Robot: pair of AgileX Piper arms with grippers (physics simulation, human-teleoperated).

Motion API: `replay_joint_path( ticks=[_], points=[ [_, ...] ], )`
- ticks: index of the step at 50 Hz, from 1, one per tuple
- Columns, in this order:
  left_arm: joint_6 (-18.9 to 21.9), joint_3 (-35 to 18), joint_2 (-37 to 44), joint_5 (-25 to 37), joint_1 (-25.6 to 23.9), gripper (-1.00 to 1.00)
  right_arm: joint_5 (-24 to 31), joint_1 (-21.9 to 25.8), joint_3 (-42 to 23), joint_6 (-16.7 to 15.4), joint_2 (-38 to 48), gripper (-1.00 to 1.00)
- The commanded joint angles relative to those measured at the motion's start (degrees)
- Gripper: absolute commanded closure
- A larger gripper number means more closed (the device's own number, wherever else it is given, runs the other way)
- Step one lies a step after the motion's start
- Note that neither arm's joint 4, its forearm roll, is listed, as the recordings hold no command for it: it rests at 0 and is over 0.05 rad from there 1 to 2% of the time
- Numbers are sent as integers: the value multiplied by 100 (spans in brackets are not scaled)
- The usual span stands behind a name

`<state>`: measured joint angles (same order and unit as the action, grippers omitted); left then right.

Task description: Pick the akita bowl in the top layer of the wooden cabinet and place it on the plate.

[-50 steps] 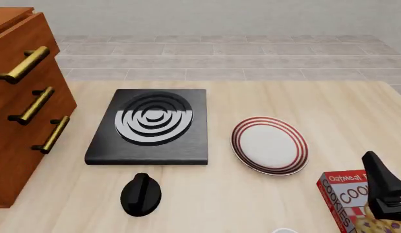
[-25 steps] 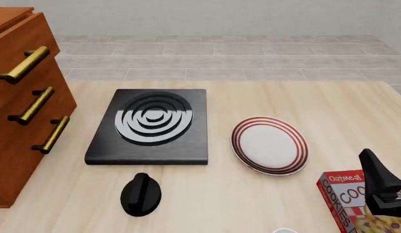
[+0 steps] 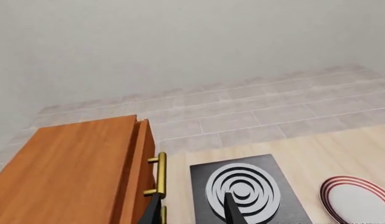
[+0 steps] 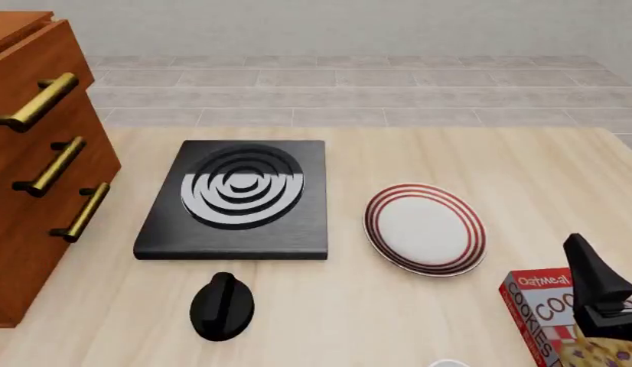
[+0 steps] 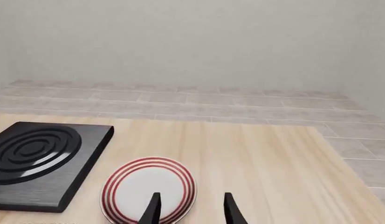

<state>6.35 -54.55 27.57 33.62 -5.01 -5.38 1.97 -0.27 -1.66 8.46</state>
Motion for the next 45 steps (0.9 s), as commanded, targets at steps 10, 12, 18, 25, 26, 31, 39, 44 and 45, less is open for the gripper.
replay_joint_path(
  ticks=[10,12,18,25,26,31,39,44,45],
  points=[
    [85,-861,537,658,-225,-100,91,15,7,12,-51,-100],
    [150,-892,566,681,-209,-100,84,16,7,12,-40,-100],
    [149,-1191,739,834,-269,-100,24,9,8,8,27,-100],
    [311,-1515,906,980,-146,-100,-111,12,13,14,182,-100],
    [292,-1561,951,1022,-159,-100,-100,12,13,8,172,-100],
    [129,-1821,1117,1222,-166,-100,-62,14,11,18,125,-100],
    [188,-2170,1361,1487,91,-100,-173,11,4,-8,242,-100],
    [328,-2180,1424,1580,156,-100,-238,12,1,-17,315,-100],
    [297,-2209,1458,1621,138,-100,-254,12,1,-14,333,-100]
  ],
)
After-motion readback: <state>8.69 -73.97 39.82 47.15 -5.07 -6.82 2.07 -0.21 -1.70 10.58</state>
